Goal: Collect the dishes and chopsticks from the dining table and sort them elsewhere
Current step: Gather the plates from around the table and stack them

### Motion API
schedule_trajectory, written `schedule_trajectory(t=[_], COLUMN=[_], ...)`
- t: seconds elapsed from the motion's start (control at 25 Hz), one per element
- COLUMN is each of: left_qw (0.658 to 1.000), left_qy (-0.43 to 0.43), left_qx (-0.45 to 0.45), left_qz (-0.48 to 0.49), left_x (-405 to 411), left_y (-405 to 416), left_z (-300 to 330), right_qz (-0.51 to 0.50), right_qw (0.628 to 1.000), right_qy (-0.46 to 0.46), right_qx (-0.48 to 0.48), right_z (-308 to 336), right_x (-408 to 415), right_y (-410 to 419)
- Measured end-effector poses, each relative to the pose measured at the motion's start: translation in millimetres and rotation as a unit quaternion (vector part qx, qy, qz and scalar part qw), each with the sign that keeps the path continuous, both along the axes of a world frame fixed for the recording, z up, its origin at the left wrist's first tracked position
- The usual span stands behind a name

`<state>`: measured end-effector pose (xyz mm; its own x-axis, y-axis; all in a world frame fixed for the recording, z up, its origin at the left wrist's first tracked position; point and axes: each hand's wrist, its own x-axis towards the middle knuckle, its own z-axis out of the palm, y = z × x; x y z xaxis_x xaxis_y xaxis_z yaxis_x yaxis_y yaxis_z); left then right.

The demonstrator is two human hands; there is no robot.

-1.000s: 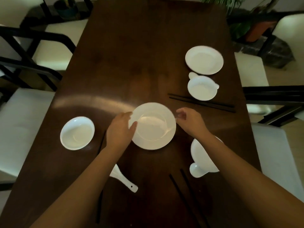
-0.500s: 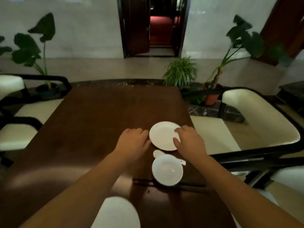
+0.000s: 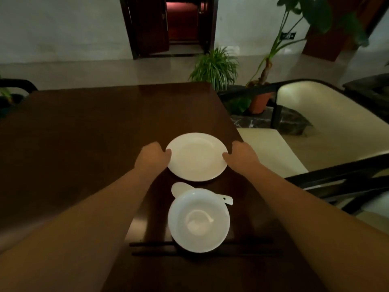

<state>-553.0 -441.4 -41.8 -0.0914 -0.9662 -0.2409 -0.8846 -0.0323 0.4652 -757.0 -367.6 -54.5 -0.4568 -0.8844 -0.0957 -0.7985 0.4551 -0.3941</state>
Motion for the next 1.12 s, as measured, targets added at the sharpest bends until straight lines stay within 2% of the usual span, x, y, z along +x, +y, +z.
schedule_trajectory(t=[0.08,0.2,0.28,0.44,0.64,0.8,0.96,1.12], left_qw=[0.985,0.929,0.908,0.892,0.890,0.898,0.925,0.937], left_qy=[0.140,0.305,0.351,0.395,0.416,0.397,0.335,0.253], left_qx=[0.052,0.101,0.099,0.083,0.087,0.097,0.065,0.073], left_qz=[0.084,0.186,0.205,0.202,0.167,0.161,0.168,0.230], left_x=[-4.1,-7.9,-8.1,-1.7,44.8,121.6,200.5,250.0], left_y=[-4.9,-3.2,-0.2,0.3,8.8,67.9,156.4,225.5], left_z=[-8.0,-10.6,-13.7,8.4,87.0,135.2,129.9,94.8], right_qz=[-0.026,-0.117,-0.154,-0.170,-0.123,-0.046,0.010,0.024], right_qw=[0.997,0.967,0.950,0.907,0.861,0.838,0.833,0.868], right_qy=[-0.073,-0.219,-0.266,-0.368,-0.470,-0.528,-0.551,-0.494], right_qx=[-0.016,-0.049,-0.064,-0.116,-0.151,-0.127,-0.050,0.051], right_z=[-6.4,-10.2,-13.3,6.4,83.5,127.0,117.6,86.2], right_x=[-4.0,-5.2,-4.6,2.9,28.2,75.3,139.4,195.3], right_y=[-5.0,-14.0,-15.5,-14.6,-1.5,54.0,115.7,162.7])
